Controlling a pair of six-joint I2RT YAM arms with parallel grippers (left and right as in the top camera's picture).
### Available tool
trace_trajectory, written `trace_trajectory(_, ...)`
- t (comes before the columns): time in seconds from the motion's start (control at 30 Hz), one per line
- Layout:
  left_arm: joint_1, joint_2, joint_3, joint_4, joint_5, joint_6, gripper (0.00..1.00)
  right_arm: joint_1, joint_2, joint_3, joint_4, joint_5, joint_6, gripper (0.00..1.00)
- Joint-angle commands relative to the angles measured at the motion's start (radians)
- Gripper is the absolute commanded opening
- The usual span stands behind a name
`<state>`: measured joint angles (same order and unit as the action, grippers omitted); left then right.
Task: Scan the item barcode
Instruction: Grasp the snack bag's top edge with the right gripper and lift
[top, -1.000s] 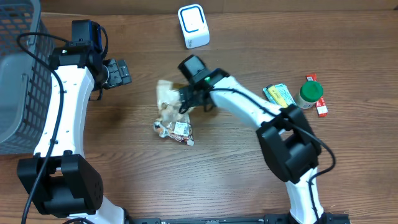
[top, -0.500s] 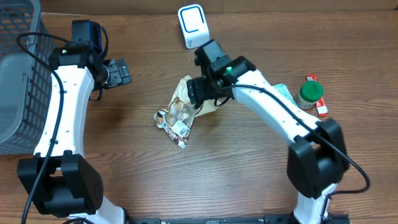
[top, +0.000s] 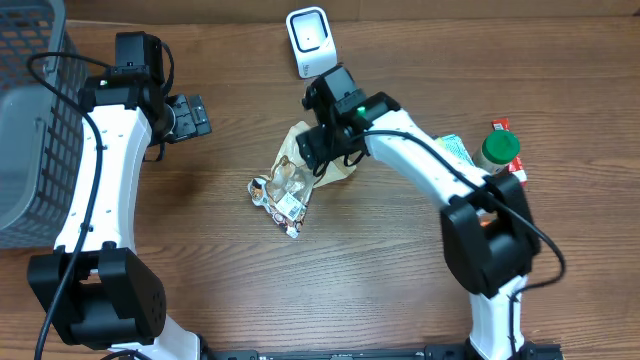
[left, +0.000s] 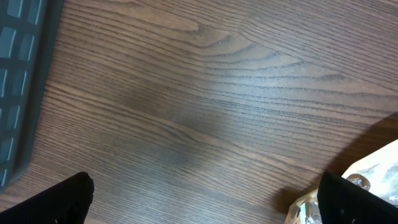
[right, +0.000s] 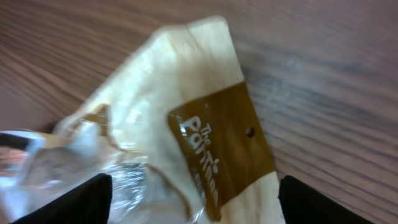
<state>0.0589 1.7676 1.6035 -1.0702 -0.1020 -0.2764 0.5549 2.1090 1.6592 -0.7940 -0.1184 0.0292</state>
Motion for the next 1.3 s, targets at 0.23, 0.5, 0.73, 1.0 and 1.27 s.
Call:
trace_trajectory(0.23, -0.009, -0.016, 0.015, 0.001, -0.005, 0.022, 1.0, -0.008, 0.048, -0.005, -0.108, -0.127, -0.034, 0.61)
trace_trajectory(0.5, -0.009, -0.016, 0.015, 0.001, -0.005, 0.022, 1.0, -0.007, 0.046, 0.005, -0.216, -0.179, -0.03, 0.52)
trace_trajectory(0.73, -0.009, -0.016, 0.015, 0.001, -0.005, 0.022, 1.0, -0.02, 0.024, 0.067, -0.214, -0.166, -0.034, 0.71)
trace_trajectory(1.0, -0.009, -0.016, 0.015, 0.001, -0.005, 0.022, 1.0, -0.027, 0.029, 0.064, -0.138, -0.066, -0.054, 0.84)
trace_trajectory(1.27, -0.009, -0.016, 0.015, 0.001, -0.005, 0.022, 1.0, -0.01, 0.031, -0.042, -0.078, -0.095, -0.061, 0.81)
